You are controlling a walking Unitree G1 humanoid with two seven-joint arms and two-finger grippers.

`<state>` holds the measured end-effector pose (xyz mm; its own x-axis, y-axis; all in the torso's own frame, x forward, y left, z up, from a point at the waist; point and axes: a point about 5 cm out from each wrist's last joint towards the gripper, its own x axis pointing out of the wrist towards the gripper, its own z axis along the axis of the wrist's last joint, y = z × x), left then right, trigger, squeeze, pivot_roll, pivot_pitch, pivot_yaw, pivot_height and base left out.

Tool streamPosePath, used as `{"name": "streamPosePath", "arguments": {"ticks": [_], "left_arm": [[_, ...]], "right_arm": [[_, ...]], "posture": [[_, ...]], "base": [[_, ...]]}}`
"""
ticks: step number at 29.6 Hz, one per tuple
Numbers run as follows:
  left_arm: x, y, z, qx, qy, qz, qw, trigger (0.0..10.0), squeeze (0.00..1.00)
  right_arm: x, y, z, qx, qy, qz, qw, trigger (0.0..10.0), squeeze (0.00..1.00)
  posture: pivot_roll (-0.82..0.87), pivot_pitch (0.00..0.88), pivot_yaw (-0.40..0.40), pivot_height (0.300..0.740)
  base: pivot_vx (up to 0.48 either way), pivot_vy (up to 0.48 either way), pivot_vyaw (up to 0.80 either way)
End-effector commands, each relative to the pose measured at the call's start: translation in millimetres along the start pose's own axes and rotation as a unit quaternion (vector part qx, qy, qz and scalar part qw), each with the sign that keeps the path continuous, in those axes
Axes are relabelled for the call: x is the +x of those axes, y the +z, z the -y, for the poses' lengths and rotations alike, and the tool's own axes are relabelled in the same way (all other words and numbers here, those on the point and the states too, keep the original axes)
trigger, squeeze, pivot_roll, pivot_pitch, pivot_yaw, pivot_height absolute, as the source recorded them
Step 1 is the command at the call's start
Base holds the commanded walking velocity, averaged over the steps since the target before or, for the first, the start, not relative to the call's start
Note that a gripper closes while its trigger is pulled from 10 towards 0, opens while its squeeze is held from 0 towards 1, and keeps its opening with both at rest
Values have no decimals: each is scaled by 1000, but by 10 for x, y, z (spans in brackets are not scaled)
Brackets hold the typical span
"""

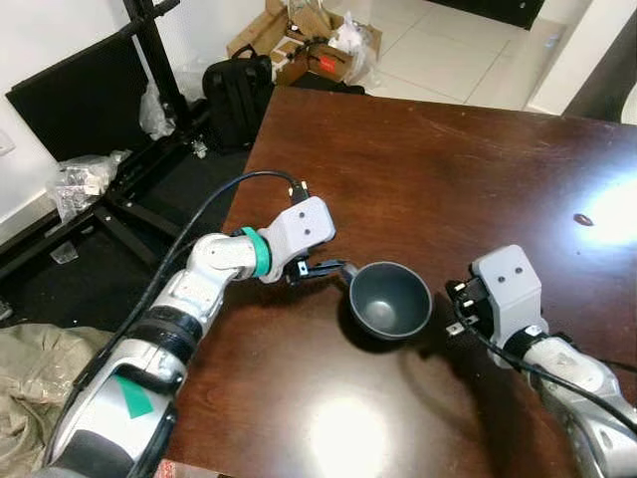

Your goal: Setting the table

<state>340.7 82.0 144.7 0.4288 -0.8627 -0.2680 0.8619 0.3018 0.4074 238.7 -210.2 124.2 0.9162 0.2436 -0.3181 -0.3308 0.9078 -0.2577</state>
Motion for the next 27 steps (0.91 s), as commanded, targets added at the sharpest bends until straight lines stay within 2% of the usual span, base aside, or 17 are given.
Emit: {"name": "streamPosePath", "arguments": {"ticks": [1, 4, 10, 18, 20, 27], "left_arm": [[-63, -31, 18, -8, -15, -1, 1000, 10000, 0], [-149, -28, 1, -5, -29, -2, 1000, 10000, 0], [-208, 1, 60, -10, -54, 7, 998, 10000, 0], [-211, 45, 134, -15, -73, 17, 997, 10000, 0], [-165, 71, 170, -15, -71, 23, 997, 10000, 0], [-105, 126, 231, -22, -72, 32, 997, 10000, 0]], "right_arm": [[-6, -33, 18, 5, -9, -3, 1000, 10000, 0], [-17, -25, 1, 11, -4, 2, 1000, 10000, 0], [-18, -8, -74, 27, 15, 10, 999, 10000, 0], [73, 18, -24, 31, -8, 22, 999, 10000, 0], [157, 66, 18, 32, -16, 30, 999, 10000, 0], [211, 95, 58, 36, -22, 35, 999, 10000, 0]], "posture": [[-89, 35, 74, 740], [-86, 33, 74, 740], [-85, 28, 75, 740], [-87, 25, 76, 740], [-82, 25, 73, 740], [-82, 29, 71, 740]], "base": [[0, 0, 0], [0, 0, 0], [0, 0, 0], [0, 0, 0], [0, 0, 0], [0, 0, 0]]}}
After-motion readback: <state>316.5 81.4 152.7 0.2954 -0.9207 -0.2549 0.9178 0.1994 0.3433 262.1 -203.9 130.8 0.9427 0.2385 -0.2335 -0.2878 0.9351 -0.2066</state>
